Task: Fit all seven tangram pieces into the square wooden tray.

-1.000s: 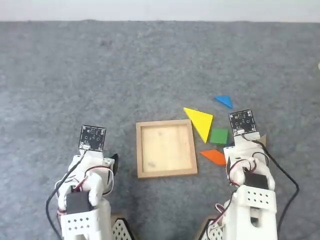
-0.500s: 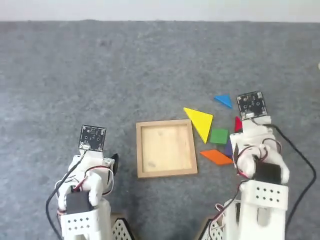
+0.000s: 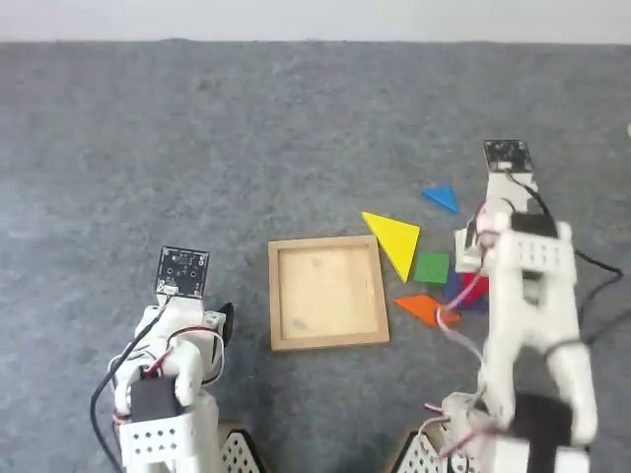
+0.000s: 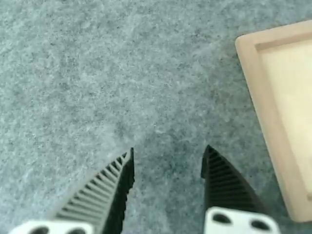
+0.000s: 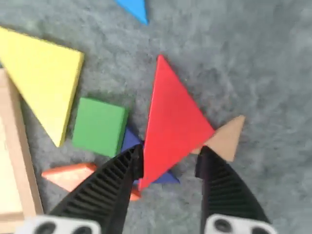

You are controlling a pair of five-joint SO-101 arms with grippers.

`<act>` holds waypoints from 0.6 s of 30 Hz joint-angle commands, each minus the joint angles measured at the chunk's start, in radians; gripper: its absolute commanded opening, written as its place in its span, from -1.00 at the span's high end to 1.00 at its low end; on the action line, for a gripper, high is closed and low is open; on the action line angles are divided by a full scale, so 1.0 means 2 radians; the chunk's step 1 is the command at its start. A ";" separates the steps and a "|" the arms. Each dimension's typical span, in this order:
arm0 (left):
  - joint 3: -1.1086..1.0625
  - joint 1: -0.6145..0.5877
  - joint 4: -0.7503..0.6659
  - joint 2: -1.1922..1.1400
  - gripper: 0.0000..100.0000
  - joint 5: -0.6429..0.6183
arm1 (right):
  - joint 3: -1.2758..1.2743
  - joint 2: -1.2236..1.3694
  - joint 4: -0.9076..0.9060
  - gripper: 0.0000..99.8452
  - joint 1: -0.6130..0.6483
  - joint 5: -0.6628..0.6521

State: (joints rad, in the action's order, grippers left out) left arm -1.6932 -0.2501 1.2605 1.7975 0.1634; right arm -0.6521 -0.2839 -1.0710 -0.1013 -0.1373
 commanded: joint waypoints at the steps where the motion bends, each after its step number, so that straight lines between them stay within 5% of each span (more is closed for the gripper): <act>1: 0.004 0.000 0.002 0.010 0.56 0.004 | 0.075 0.074 0.000 0.58 0.010 0.025; 6: 0.004 0.000 0.002 0.010 0.56 0.004 | 0.104 0.125 0.003 0.58 0.006 0.026; 12: 0.004 0.000 0.002 0.010 0.56 0.004 | 0.147 0.195 0.003 0.34 0.007 -0.004; 18: 0.004 0.000 0.002 0.010 0.56 0.004 | 0.173 0.262 0.000 0.40 0.020 -0.037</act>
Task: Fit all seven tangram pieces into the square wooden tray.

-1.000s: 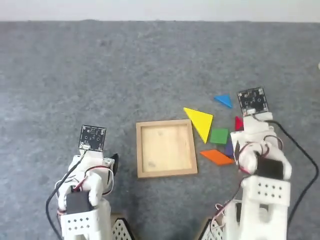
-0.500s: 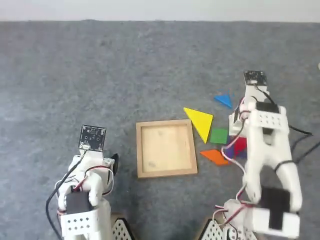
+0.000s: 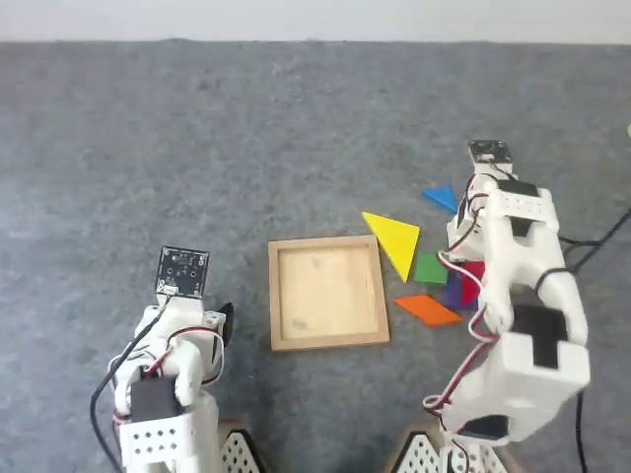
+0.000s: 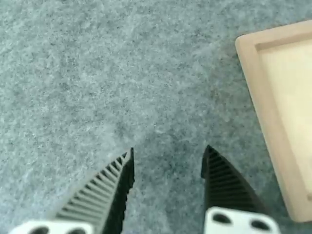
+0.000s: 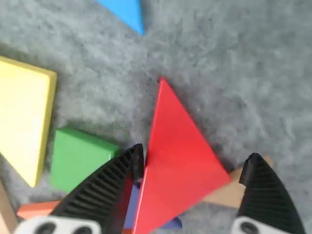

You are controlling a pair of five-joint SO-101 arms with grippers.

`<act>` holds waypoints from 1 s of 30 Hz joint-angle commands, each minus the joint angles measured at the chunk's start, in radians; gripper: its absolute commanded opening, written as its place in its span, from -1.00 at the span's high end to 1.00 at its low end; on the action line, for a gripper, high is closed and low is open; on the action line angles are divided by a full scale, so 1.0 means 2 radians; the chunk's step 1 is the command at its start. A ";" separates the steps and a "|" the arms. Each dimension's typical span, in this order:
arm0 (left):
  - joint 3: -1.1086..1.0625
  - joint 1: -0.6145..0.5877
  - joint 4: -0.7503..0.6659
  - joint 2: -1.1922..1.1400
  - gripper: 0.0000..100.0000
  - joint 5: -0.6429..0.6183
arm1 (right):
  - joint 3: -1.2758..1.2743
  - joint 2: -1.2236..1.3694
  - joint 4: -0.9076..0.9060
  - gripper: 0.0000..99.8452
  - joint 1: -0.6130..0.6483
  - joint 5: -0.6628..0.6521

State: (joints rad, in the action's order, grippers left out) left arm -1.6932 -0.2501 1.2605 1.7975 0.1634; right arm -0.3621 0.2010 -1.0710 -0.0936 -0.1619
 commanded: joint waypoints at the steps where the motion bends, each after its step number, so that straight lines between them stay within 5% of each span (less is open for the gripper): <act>1: 0.004 0.000 0.002 0.010 0.56 0.004 | 0.028 0.030 0.004 0.42 0.020 -0.031; 21: 0.004 0.000 0.002 0.010 0.56 0.004 | 0.071 0.039 -0.012 0.91 0.003 -0.011; 30: 0.004 0.000 0.002 0.010 0.56 0.004 | -0.046 -0.216 -0.043 0.90 0.008 0.000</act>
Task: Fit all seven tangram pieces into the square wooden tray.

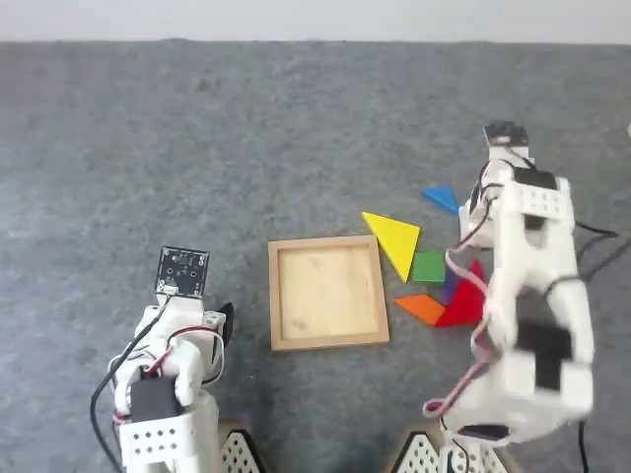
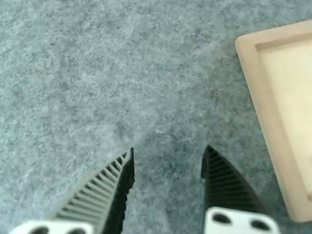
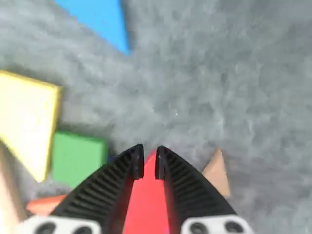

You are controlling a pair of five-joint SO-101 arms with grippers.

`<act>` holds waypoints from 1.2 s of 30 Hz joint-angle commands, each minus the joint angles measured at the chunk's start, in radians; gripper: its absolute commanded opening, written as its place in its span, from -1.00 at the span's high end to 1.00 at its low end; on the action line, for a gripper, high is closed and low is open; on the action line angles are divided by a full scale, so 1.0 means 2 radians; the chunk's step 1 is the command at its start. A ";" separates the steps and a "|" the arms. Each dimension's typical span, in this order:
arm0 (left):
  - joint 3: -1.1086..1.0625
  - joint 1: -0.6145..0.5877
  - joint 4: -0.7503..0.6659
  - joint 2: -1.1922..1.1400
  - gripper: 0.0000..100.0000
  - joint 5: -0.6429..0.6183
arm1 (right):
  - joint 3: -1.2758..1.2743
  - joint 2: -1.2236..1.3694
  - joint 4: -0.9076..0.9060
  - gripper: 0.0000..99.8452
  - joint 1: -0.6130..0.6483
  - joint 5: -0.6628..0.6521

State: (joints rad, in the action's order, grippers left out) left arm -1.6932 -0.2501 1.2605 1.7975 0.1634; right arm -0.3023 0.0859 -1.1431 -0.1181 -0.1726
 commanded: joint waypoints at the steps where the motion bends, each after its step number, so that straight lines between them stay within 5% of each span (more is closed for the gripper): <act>1: 0.004 0.000 0.002 0.010 0.56 0.004 | -0.110 -0.194 -0.007 0.90 0.029 0.005; 7: 0.004 0.001 0.002 0.010 0.56 0.004 | -0.260 -0.330 0.008 0.90 0.048 -0.060; 15: 0.004 0.000 0.002 0.010 0.56 0.004 | -0.270 -0.274 -0.094 0.90 0.044 -0.209; 26: 0.004 0.000 0.002 0.010 0.56 0.004 | -0.246 -0.161 -0.058 0.90 0.042 -0.233; 36: 0.004 0.000 0.002 0.010 0.56 0.004 | -0.053 -0.026 -0.044 0.90 -0.016 -0.205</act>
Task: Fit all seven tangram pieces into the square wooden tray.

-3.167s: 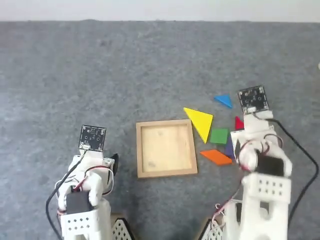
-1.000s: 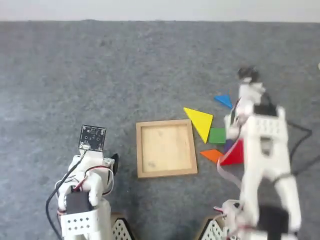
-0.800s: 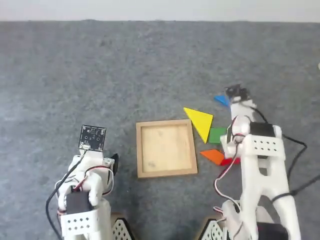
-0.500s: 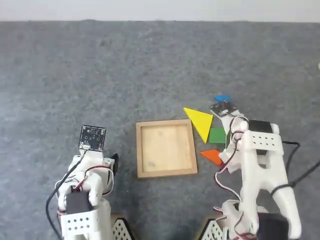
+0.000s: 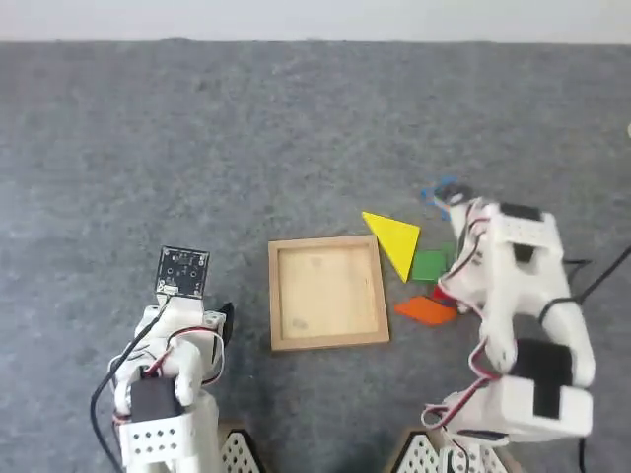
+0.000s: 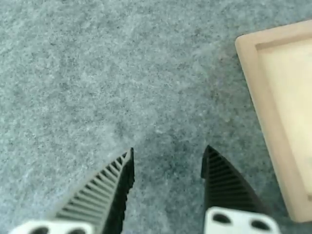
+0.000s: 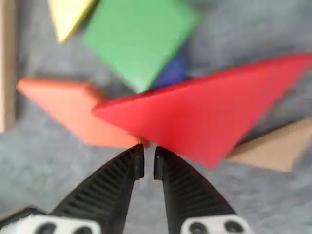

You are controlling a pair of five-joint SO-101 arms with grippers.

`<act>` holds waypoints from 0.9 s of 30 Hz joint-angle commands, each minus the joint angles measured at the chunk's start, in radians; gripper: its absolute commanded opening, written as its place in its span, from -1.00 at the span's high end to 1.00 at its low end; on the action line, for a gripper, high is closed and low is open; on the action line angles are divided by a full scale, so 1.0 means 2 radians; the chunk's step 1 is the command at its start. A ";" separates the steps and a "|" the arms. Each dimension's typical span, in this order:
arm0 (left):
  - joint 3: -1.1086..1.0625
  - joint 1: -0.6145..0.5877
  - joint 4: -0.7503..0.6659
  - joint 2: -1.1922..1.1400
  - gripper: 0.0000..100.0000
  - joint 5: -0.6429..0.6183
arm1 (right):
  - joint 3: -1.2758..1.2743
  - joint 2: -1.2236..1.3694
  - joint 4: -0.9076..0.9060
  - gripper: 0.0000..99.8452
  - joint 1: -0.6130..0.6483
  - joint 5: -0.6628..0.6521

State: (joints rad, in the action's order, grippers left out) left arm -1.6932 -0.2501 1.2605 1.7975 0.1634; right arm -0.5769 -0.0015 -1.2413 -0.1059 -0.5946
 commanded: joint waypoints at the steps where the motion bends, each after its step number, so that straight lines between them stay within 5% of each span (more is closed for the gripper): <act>1: 0.004 0.000 0.002 0.010 0.56 0.004 | 0.101 0.024 0.006 0.90 -0.030 0.006; 13: 0.004 0.000 0.002 0.010 0.56 0.004 | 0.247 0.158 -0.002 0.90 -0.075 0.051; 27: 0.004 0.000 0.002 0.010 0.56 0.004 | 0.038 -0.111 -0.030 0.90 0.022 0.078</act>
State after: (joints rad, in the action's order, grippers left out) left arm -1.6932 -0.2501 1.2605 1.7975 0.1634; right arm -0.3775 -0.0506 -1.3195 -0.1504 -0.4396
